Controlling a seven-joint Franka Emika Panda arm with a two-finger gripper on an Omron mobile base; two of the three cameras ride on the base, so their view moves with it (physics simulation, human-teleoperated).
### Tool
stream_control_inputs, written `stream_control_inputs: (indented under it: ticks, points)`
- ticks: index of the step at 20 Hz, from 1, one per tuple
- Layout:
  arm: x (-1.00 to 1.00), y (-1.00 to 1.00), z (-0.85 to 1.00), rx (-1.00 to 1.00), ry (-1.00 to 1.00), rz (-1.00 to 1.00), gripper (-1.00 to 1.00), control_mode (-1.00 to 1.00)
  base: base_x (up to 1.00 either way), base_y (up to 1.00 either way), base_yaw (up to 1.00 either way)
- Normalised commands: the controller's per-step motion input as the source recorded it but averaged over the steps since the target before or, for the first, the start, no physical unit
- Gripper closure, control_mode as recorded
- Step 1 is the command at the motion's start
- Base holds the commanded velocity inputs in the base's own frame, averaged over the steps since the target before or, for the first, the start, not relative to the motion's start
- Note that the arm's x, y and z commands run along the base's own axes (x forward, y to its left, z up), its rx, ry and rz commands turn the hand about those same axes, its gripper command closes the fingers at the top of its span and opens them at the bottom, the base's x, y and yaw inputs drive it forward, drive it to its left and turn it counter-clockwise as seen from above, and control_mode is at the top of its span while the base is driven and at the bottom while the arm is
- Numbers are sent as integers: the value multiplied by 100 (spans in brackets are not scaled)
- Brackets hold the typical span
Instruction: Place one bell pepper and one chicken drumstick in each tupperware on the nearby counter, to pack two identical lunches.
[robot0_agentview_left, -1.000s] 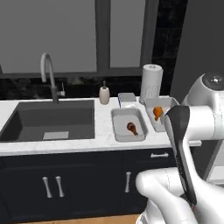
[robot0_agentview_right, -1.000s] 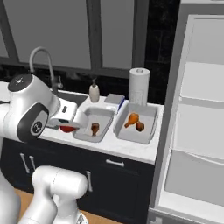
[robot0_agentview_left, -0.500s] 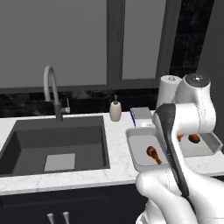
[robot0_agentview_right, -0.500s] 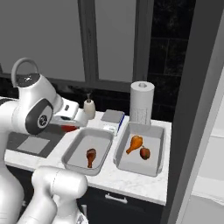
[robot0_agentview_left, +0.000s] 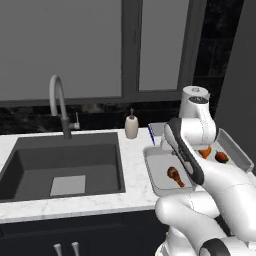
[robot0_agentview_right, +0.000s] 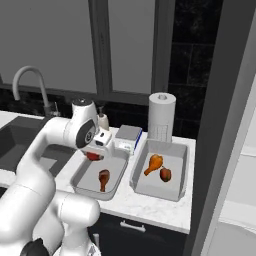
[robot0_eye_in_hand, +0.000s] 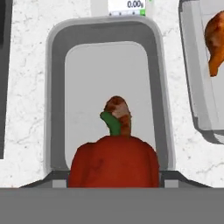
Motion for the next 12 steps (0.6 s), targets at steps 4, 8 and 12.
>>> stream_control_inputs:
  ticks: [4, 8, 12]
  points:
    - [53, 14, -79, 2, -7, 4, 100, -100, 0, 0, 0]
    - [34, 23, -40, -1, -13, 0, 100, -100, 0, 0, 0]
    - [23, 39, -61, -3, -5, 0, 100, -100, 0, 0, 0]
